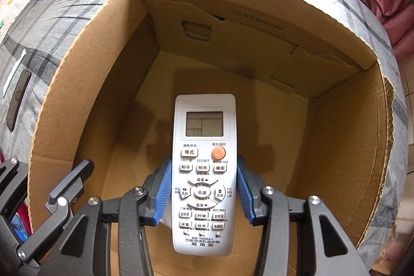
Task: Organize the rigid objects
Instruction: 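Open the right gripper to drop the remote into the box, then move the right gripper back to the black round ball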
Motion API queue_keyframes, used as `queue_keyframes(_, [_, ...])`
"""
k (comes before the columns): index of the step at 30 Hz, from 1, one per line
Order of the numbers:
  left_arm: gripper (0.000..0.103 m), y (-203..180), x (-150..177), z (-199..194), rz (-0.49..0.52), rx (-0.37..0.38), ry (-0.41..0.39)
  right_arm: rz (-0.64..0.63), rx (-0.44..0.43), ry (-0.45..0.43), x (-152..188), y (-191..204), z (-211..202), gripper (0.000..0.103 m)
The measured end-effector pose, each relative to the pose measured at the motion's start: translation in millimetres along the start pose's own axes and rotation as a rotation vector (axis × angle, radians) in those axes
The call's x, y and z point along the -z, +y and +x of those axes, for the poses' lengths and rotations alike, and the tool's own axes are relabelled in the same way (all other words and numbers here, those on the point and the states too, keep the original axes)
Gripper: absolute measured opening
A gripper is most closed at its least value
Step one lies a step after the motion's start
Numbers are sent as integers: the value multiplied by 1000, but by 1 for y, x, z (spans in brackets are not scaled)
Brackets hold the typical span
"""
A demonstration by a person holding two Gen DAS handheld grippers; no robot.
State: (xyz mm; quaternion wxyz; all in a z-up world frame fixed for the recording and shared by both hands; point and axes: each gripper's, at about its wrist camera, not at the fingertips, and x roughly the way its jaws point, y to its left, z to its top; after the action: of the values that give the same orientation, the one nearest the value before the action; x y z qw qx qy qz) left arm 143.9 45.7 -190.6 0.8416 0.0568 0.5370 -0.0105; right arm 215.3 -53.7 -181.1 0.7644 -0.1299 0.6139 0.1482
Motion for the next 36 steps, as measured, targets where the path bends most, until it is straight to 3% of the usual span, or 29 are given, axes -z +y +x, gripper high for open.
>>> queue_keyframes(6, [14,-1,0,0,2,-4,1,3,1,-16,0,0,2,51])
queue_keyframes(13, [14,-1,0,0,3,-3,2,9,-6,-51,7,-1,-4,64])
queue_keyframes(24, [14,0,-1,0,4,-4,3,35,-28,-121,15,-5,-33,67])
queue_keyframes(36, [14,-1,0,1,9,-12,2,104,7,-199,22,-22,-73,89])
